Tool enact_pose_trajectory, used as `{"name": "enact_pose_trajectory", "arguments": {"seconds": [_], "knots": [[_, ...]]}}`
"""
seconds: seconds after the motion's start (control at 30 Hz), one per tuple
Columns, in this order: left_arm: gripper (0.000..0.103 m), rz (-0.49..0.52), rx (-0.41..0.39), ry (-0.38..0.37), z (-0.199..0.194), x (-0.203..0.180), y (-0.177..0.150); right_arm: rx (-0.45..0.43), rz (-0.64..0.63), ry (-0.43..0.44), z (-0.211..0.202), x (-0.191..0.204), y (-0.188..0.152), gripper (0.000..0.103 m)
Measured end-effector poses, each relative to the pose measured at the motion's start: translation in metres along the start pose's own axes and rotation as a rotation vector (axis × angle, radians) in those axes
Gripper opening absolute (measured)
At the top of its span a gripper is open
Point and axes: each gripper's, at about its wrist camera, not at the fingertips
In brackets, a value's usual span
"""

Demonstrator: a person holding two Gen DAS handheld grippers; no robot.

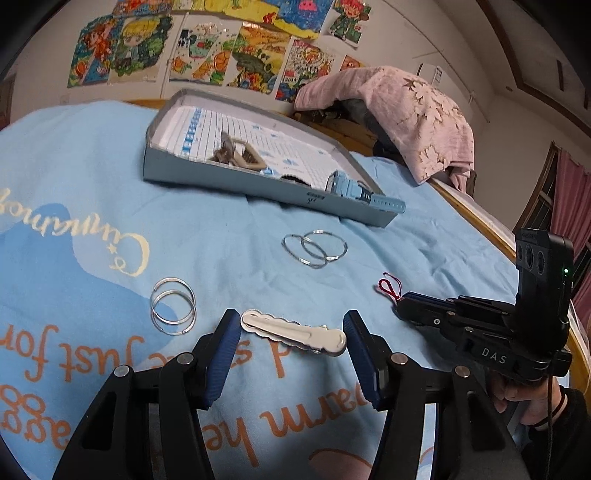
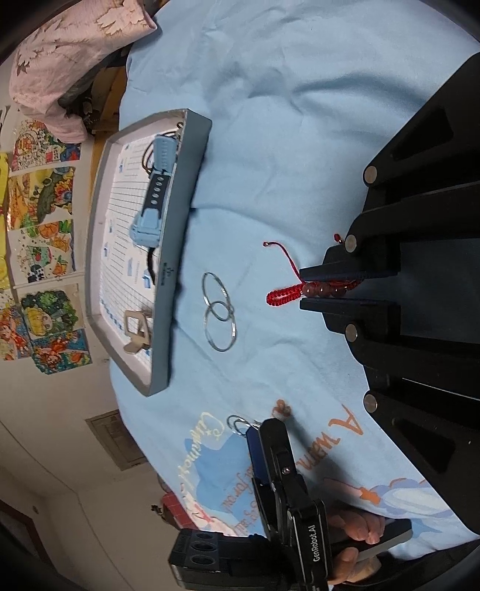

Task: Organize jewelry
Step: 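Carry the hair clip and bracelet into the grey tray and open both tools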

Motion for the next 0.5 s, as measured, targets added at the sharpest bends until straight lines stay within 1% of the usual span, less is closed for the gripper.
{"name": "enact_pose_trajectory", "arguments": {"seconds": [0.1, 0.3, 0.37, 0.5], "knots": [[0.055, 0.009, -0.028, 0.003, -0.004, -0.004, 0.005, -0.033, 0.008, -0.004, -0.004, -0.001, 0.003, 0.008], [0.055, -0.012, -0.067, 0.005, -0.005, -0.006, 0.015, -0.102, 0.028, -0.018, -0.013, -0.007, 0.012, 0.008], [0.055, -0.024, -0.078, 0.001, -0.002, -0.006, 0.022, -0.127, 0.018, -0.025, -0.015, -0.007, 0.017, 0.008], [0.055, -0.065, -0.125, -0.020, 0.011, -0.009, 0.044, -0.217, 0.001, -0.041, -0.015, -0.011, 0.042, 0.008]]}}
Point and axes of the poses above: each gripper's, at about its wrist camera, not at the fingertips, and z roughly the way its jaws point, x to its left, y to its top, and after that the axes turned 15 degrees about -x, right-handed
